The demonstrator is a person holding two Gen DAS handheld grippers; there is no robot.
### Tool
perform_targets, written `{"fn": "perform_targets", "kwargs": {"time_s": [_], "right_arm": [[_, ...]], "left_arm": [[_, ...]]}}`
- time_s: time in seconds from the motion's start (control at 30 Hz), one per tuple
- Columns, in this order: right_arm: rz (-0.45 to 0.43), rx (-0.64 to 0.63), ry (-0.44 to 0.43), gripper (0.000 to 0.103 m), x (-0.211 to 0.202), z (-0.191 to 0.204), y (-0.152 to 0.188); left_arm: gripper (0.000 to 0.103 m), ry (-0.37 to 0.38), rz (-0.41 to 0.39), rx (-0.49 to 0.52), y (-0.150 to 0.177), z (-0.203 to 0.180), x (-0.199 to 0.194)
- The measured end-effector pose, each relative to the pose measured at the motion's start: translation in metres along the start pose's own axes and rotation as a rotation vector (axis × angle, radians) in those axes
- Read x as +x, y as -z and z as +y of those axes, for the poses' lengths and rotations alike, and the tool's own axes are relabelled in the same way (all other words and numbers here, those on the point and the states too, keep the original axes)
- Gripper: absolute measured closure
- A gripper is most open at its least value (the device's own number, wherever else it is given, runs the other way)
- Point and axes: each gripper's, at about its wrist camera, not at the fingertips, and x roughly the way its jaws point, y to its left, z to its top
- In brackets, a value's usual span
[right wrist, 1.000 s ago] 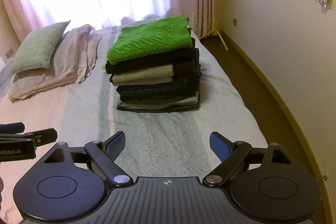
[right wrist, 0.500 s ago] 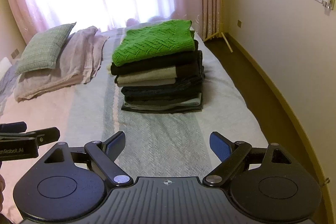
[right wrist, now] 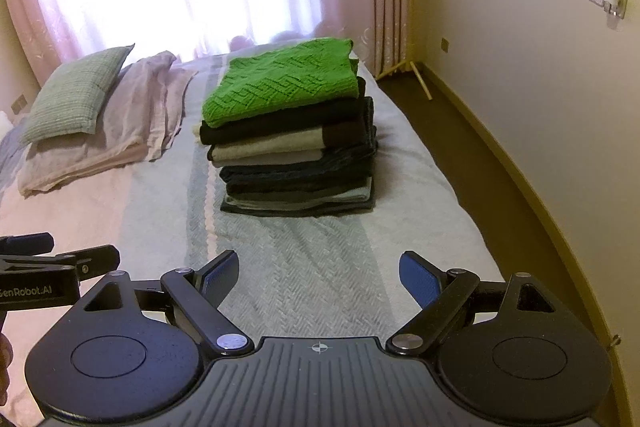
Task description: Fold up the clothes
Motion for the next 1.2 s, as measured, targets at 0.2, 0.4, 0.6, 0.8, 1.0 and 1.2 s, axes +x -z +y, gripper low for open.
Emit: {"fn": "perform_targets", "kwargs": {"time_s": [0.2, 0.4, 0.6, 0.8, 1.0, 1.2], "right_arm": [[-0.012, -0.012, 0.009, 0.018, 0.003, -0.002, -0.007], [-0.010, -0.013, 0.006, 0.018, 0.008, -0.003, -0.010], [-0.006, -0.018, 0.010, 0.018, 0.014, -0.002, -0.013], [-0.002, -0.020, 0.006, 0.018, 0.018, -0.005, -0.016], [0.001, -0.018, 0.005, 0.018, 0.020, -0.008, -0.017], [0.004, -0.015, 0.005, 0.018, 0.022, -0.011, -0.017]], "left_arm": [[0.001, -0.014, 0.002, 0.005, -0.004, 0.003, 0.002], [0.001, -0.002, -0.003, -0.004, -0.006, 0.005, 0.007], [0.001, -0.001, 0.002, -0.007, -0.010, 0.006, 0.012], [0.001, -0.002, 0.000, -0.001, -0.012, 0.004, 0.015], [0.001, -0.002, 0.002, -0.001, -0.013, 0.003, 0.018], [0.001, 0.015, -0.014, 0.000, -0.014, -0.002, 0.017]]}}
